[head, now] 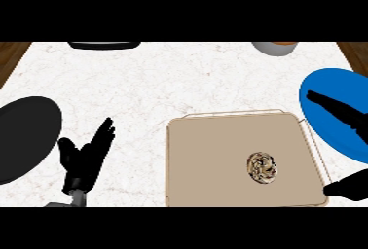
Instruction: Pick the cupcake from the tray and place it in the plate
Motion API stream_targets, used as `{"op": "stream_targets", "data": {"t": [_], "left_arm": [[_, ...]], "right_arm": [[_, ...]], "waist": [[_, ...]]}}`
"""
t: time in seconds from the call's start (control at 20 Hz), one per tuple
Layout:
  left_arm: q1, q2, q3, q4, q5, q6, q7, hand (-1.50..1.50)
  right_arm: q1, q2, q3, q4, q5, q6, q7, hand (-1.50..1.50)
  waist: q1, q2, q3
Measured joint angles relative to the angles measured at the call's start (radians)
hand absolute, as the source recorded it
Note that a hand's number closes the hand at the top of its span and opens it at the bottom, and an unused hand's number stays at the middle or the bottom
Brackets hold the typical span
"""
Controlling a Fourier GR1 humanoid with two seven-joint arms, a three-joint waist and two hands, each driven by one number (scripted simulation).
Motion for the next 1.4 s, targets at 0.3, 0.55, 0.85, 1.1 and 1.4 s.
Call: {"op": "stream_targets", "data": {"t": [0.3, 0.55, 0.85, 1.1, 1.4], "left_arm": [[-0.01, -0.016, 0.013, 0.023, -0.013, -0.012, -0.013, 0.0], [-0.007, -0.02, 0.018, -0.007, -0.022, -0.011, 0.029, 0.0], [-0.011, -0.033, 0.039, 0.004, -0.032, -0.03, 0.019, 0.0], [-0.004, -0.037, 0.056, -0.008, -0.036, -0.048, 0.033, 0.0], [-0.013, -0.057, 0.057, -0.006, -0.065, -0.038, 0.04, 0.0]], "right_arm": [[-0.029, 0.111, 0.103, -0.024, 0.157, -0.002, 0.129, -1.5], [-0.003, 0.182, 0.156, -0.052, 0.23, 0.034, 0.206, -1.5], [0.019, 0.274, 0.177, -0.049, 0.3, 0.083, 0.231, -1.5], [0.023, 0.359, 0.205, -0.041, 0.406, 0.088, 0.253, -1.5], [0.018, 0.393, 0.208, 0.018, 0.522, 0.102, 0.251, -1.5]], "waist": [[0.004, 0.0, 0.003], [0.003, 0.001, 0.002], [0.001, 0.001, 0.001], [0.001, 0.002, 0.0], [0.001, 0.002, 0.001]]}}
